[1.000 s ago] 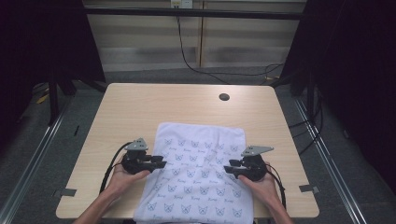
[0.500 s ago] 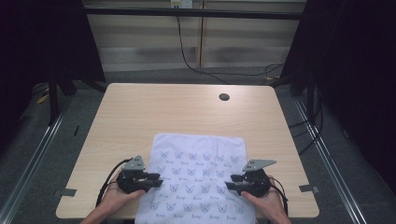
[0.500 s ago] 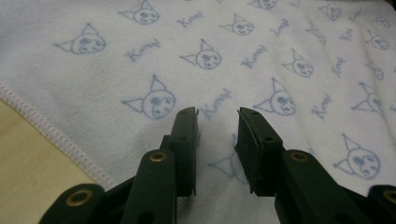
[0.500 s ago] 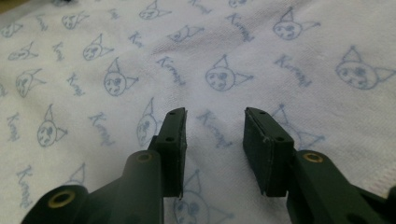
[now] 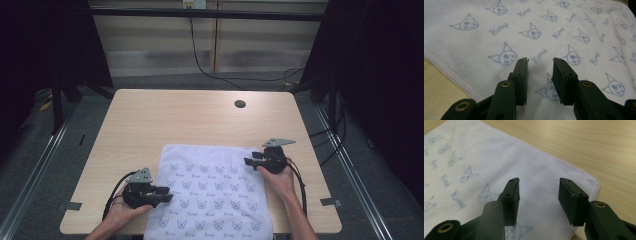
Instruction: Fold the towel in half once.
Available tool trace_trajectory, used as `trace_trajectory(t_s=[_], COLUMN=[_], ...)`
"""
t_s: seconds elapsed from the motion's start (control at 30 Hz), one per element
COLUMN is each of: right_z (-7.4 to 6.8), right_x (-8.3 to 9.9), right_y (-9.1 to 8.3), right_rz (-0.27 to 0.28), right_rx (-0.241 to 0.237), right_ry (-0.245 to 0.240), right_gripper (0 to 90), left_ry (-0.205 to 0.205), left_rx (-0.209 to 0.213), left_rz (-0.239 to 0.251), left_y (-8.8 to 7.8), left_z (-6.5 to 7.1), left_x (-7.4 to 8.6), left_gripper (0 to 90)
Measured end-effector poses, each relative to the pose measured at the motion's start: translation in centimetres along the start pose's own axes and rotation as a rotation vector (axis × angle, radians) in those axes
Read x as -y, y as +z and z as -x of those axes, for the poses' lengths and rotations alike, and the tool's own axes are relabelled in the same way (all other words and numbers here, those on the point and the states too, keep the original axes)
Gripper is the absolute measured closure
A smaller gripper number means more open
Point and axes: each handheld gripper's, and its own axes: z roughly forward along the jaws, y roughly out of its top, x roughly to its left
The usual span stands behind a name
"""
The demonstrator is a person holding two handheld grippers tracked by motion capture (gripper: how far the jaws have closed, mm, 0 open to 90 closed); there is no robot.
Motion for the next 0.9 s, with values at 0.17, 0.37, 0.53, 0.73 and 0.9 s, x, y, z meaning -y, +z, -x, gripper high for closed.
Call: trace_trajectory(t_s=[0.17,0.37,0.53,0.73,0.9], right_z=[0.7,0.3,-0.5,-0.8,-0.9], right_x=[-0.8,0.0,0.8,1.0,1.1], right_y=[0.7,1.0,0.4,0.2,0.1], right_rz=[-0.009,-0.024,-0.016,-0.022,-0.024], right_rx=[0.077,0.109,0.048,0.027,0.015], right_ry=[0.002,-0.019,-0.034,-0.036,-0.031], right_gripper=[52.7,66.3,84.1,86.7,86.8], left_ry=[-0.004,-0.016,0.009,0.009,-0.068], left_rx=[-0.002,0.005,0.026,-0.067,-0.117], left_rz=[-0.003,-0.017,-0.051,0.028,0.083], left_y=[-0.1,-0.5,-0.6,0.1,2.0], left_z=[0.1,0.7,1.4,-1.7,-4.5], left_x=[0.0,0.4,0.0,-3.6,-5.8], left_gripper=[64.9,64.8,63.4,57.0,56.3])
